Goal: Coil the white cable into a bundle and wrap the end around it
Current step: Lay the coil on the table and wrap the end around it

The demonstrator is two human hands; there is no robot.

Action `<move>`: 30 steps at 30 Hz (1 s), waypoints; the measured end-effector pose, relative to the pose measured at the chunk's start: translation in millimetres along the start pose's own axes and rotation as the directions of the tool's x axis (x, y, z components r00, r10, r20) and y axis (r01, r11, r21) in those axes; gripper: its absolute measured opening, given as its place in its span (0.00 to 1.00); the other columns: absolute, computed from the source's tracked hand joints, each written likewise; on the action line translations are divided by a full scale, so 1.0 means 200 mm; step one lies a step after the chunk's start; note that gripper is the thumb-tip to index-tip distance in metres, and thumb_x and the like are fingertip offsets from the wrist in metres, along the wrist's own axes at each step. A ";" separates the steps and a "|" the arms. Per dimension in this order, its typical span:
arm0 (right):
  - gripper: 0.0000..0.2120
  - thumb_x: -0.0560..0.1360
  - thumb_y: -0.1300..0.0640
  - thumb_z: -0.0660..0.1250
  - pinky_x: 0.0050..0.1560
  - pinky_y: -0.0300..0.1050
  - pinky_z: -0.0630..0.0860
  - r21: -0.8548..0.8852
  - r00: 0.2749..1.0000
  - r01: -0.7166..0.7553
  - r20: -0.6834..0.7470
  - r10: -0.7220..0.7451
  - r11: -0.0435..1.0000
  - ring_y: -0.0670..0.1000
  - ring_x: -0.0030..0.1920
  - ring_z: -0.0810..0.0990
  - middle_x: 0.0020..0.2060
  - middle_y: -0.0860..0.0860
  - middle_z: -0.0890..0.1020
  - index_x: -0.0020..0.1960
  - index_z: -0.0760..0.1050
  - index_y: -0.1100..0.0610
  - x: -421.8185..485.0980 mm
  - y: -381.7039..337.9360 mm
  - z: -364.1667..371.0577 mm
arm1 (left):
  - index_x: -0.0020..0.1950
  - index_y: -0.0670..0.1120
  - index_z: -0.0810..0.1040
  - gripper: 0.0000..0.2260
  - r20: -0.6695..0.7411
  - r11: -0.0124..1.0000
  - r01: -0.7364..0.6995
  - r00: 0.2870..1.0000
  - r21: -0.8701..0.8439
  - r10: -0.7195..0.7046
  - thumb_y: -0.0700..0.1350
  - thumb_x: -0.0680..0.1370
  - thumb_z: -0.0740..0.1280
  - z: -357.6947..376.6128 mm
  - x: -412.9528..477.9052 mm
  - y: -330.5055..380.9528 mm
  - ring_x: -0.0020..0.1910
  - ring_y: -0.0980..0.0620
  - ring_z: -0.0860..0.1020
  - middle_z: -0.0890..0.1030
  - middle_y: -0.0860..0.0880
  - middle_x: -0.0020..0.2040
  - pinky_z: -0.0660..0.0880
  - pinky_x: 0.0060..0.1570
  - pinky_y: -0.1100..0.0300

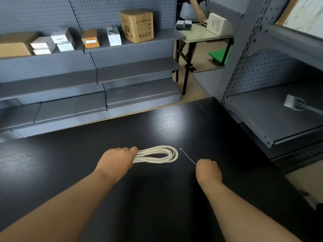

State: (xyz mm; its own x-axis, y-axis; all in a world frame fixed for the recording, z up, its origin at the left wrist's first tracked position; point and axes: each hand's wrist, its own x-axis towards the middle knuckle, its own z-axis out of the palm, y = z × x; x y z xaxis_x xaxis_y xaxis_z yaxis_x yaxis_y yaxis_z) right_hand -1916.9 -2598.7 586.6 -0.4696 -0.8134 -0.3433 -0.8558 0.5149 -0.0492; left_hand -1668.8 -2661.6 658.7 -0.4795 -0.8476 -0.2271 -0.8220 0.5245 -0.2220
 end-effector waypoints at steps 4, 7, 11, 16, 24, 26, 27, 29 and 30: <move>0.14 0.75 0.68 0.53 0.52 0.45 0.72 0.011 0.994 0.042 -0.106 -0.040 0.999 0.56 0.57 0.74 0.56 0.56 0.78 0.57 0.71 0.61 -0.01 -0.04 0.02 | 0.55 0.49 0.67 0.06 -0.003 0.999 0.021 1.000 -0.027 -0.021 0.46 0.79 0.58 0.03 -0.02 -0.04 0.37 0.50 0.69 0.73 0.50 0.42 0.64 0.36 0.57; 0.11 0.75 0.68 0.54 0.45 0.45 0.70 0.020 0.981 0.125 -0.151 -0.121 0.992 0.56 0.53 0.76 0.52 0.56 0.80 0.54 0.70 0.61 -0.04 -0.13 0.03 | 0.55 0.48 0.66 0.07 -0.003 0.996 0.062 0.998 -0.069 -0.062 0.47 0.79 0.58 0.04 -0.06 -0.09 0.37 0.50 0.69 0.75 0.50 0.44 0.65 0.36 0.57; 0.08 0.75 0.67 0.56 0.41 0.44 0.67 0.090 0.966 0.204 -0.180 -0.186 0.975 0.57 0.51 0.77 0.49 0.57 0.80 0.52 0.71 0.62 -0.10 -0.29 0.03 | 0.54 0.48 0.67 0.07 -0.022 0.983 0.128 0.991 -0.132 -0.132 0.50 0.79 0.59 0.08 -0.11 -0.20 0.36 0.50 0.70 0.72 0.51 0.40 0.65 0.35 0.57; 0.06 0.77 0.62 0.58 0.42 0.45 0.69 0.312 0.969 0.239 -0.140 -0.204 0.920 0.58 0.50 0.78 0.48 0.58 0.81 0.49 0.73 0.62 -0.21 -0.53 0.06 | 0.53 0.47 0.66 0.08 -0.023 0.952 0.216 0.974 -0.215 -0.226 0.50 0.79 0.59 0.14 -0.21 -0.35 0.35 0.48 0.71 0.71 0.51 0.39 0.67 0.35 0.57; 0.03 0.77 0.59 0.63 0.42 0.37 0.69 0.624 0.968 0.217 -0.037 -0.249 0.751 0.47 0.43 0.76 0.45 0.51 0.80 0.48 0.75 0.56 -0.45 -0.90 0.17 | 0.53 0.47 0.67 0.06 0.024 0.921 0.258 0.965 -0.290 -0.263 0.48 0.78 0.58 0.31 -0.36 -0.53 0.41 0.44 0.78 0.76 0.48 0.43 0.69 0.37 0.56; 0.05 0.77 0.60 0.63 0.41 0.34 0.68 0.670 0.970 0.190 -0.015 -0.244 0.717 0.46 0.44 0.75 0.45 0.48 0.78 0.51 0.76 0.56 -0.50 -0.97 0.20 | 0.54 0.47 0.68 0.06 0.053 0.915 0.259 0.965 -0.308 -0.256 0.47 0.78 0.58 0.36 -0.39 -0.55 0.41 0.44 0.78 0.78 0.47 0.46 0.69 0.37 0.56; 0.06 0.77 0.61 0.62 0.40 0.33 0.68 0.682 0.971 0.179 -0.005 -0.241 0.709 0.45 0.44 0.75 0.44 0.47 0.77 0.52 0.76 0.56 -0.52 -1.00 0.22 | 0.54 0.47 0.68 0.06 0.066 0.912 0.258 0.966 -0.319 -0.250 0.46 0.78 0.58 0.38 -0.39 -0.55 0.41 0.44 0.77 0.78 0.48 0.47 0.69 0.38 0.56; 0.06 0.77 0.62 0.62 0.39 0.32 0.67 0.696 0.973 0.158 0.012 -0.231 0.701 0.45 0.45 0.75 0.45 0.47 0.78 0.52 0.76 0.56 -0.55 -1.04 0.25 | 0.54 0.47 0.69 0.07 0.093 0.907 0.251 0.968 -0.339 -0.233 0.46 0.78 0.58 0.43 -0.41 -0.55 0.44 0.44 0.78 0.78 0.47 0.49 0.70 0.40 0.55; 0.06 0.77 0.62 0.62 0.40 0.32 0.68 0.704 0.974 0.146 0.019 -0.224 0.695 0.45 0.46 0.76 0.46 0.47 0.78 0.51 0.76 0.56 -0.56 -1.06 0.27 | 0.54 0.46 0.69 0.07 0.111 0.904 0.248 0.969 -0.348 -0.223 0.46 0.78 0.59 0.46 -0.41 -0.55 0.46 0.43 0.78 0.77 0.47 0.50 0.70 0.40 0.55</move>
State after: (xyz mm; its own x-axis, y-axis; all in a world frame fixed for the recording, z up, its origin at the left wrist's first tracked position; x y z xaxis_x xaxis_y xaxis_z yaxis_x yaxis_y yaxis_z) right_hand -1670.1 -2601.7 585.3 -0.2620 -0.9026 -0.3416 -0.5107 0.4300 -0.7445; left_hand -1510.6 -2642.1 614.9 -0.2474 -0.9289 -0.2756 -0.9689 0.2364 0.0731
